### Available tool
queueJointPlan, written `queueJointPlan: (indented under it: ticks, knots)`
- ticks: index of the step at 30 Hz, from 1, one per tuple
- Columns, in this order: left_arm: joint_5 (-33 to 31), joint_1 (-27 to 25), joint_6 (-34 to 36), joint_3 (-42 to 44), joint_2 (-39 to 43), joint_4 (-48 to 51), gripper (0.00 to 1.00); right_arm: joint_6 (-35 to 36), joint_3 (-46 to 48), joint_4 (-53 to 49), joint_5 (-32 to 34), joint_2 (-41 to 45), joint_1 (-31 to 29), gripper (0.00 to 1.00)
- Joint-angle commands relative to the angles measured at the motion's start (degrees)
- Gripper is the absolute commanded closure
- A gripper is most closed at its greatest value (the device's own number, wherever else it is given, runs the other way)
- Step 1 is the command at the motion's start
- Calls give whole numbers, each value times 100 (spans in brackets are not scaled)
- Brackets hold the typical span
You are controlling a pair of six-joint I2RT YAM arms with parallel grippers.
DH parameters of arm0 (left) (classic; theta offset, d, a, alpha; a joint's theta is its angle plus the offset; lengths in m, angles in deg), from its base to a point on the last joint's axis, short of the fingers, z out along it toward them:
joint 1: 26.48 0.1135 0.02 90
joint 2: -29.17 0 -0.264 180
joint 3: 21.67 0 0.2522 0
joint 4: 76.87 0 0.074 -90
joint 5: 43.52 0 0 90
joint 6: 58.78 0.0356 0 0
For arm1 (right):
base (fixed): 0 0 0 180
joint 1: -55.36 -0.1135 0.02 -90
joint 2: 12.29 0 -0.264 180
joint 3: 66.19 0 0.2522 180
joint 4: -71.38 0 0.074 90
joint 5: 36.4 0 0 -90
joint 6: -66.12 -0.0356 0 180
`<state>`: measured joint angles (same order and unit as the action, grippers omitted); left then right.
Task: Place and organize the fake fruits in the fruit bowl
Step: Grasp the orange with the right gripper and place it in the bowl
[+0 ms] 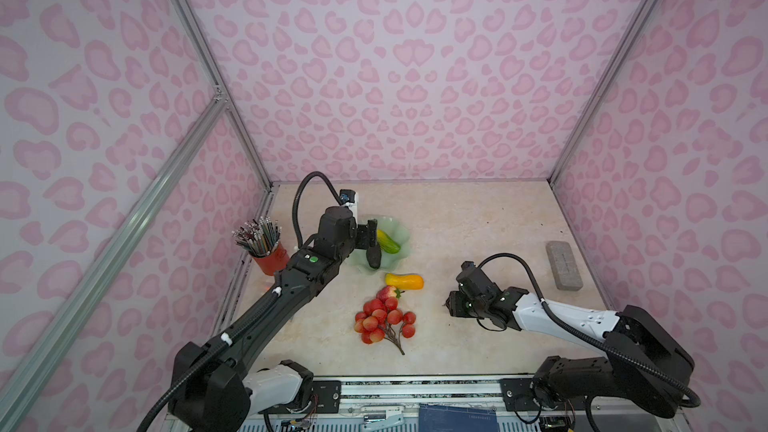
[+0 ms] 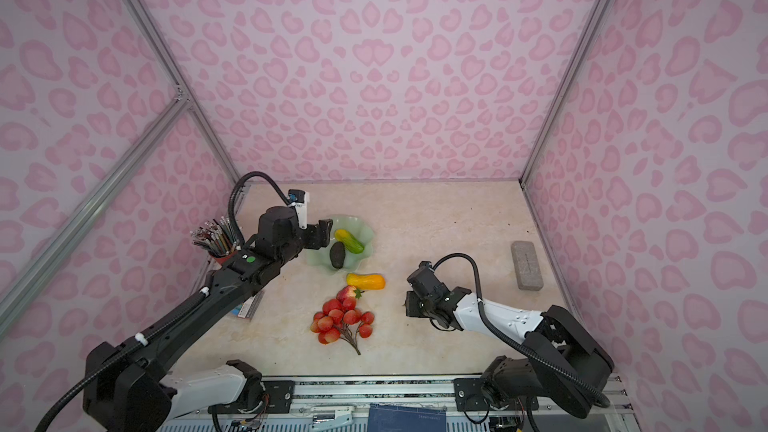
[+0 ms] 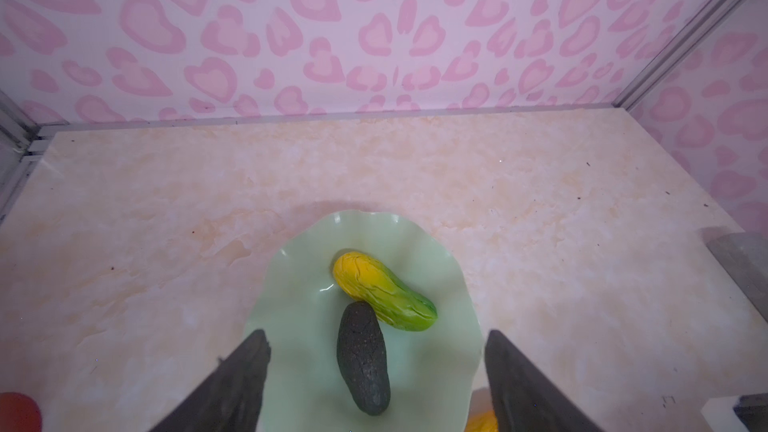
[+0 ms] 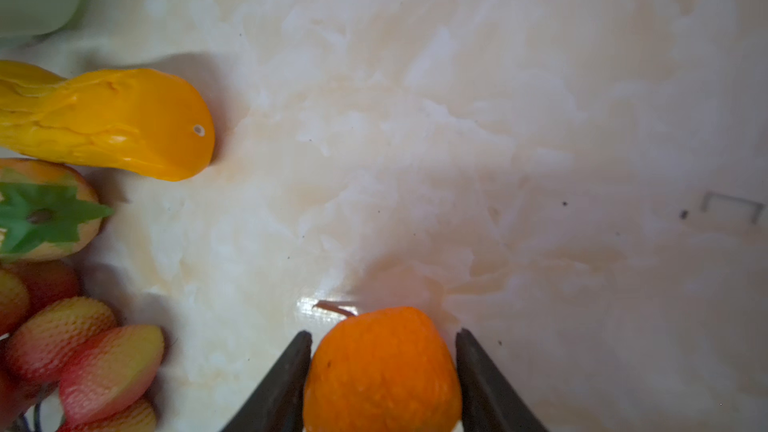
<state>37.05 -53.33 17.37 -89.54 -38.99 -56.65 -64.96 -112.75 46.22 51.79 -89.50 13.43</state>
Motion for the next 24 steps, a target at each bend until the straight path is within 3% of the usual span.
queueJointPlan:
  ticks: [1,5,14,24]
  knots:
    - [-289,4,-210,450,486,-548,16,145,-168,254,53,-159,-9,59]
    - [-401,4,-540,1162,1109,-593,15,422,-616,386,90,-290,-7,70]
    - [-488,4,-1440,2594,2350,-847,13,1358,-2493,599,192,-1420,-8,71]
    - [-122,2,-1472,2956,2992,-613,12,2201,-5171,269,-108,-3687,24,70]
